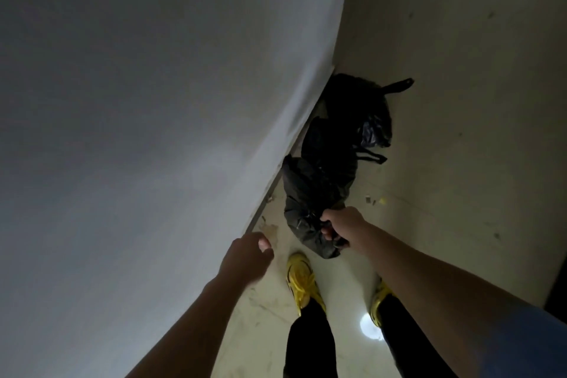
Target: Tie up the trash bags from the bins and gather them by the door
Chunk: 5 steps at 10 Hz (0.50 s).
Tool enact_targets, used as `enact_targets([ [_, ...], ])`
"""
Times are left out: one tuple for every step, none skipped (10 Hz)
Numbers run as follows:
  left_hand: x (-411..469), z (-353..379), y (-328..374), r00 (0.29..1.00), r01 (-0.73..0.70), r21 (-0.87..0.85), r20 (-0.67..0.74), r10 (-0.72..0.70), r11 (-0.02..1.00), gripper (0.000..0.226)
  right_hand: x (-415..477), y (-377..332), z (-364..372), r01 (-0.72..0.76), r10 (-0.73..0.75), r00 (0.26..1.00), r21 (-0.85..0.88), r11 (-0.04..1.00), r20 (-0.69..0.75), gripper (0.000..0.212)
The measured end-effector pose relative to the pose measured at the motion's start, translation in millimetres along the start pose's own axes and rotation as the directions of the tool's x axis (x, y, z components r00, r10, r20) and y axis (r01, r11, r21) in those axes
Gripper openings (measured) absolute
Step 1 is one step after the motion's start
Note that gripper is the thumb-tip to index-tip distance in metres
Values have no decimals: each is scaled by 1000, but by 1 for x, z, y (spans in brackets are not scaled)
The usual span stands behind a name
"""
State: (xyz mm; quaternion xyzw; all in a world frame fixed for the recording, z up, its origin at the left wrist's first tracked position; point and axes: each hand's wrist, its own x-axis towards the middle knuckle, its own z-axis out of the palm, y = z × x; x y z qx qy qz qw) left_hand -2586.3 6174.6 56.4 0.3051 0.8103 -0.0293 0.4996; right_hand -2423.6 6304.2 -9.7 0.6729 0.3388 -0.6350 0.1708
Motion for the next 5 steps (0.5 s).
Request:
enact_targets([
  [45,32,-18,999,36,-41,-4,-37,998,18,64,6,15,-35,34,999,33,999,32,18],
  [83,69,-40,997,70,-80,-8,-71,994,18,124,15,31,-40,38,998,22,999,48,19],
  [103,94,-55,996,87,-88,-22,-90,992,16,163,24,41,-31,29,997,24,999,74,14],
  [102,104,-60,994,109,-94,-17,-111,990,17,170,28,41,8,-5,997,-39,999,76,23],
  [86,98,-52,992,110,-83,-46,-114,990,18,147,30,26,163,-169,986,-237,958,-7,24],
])
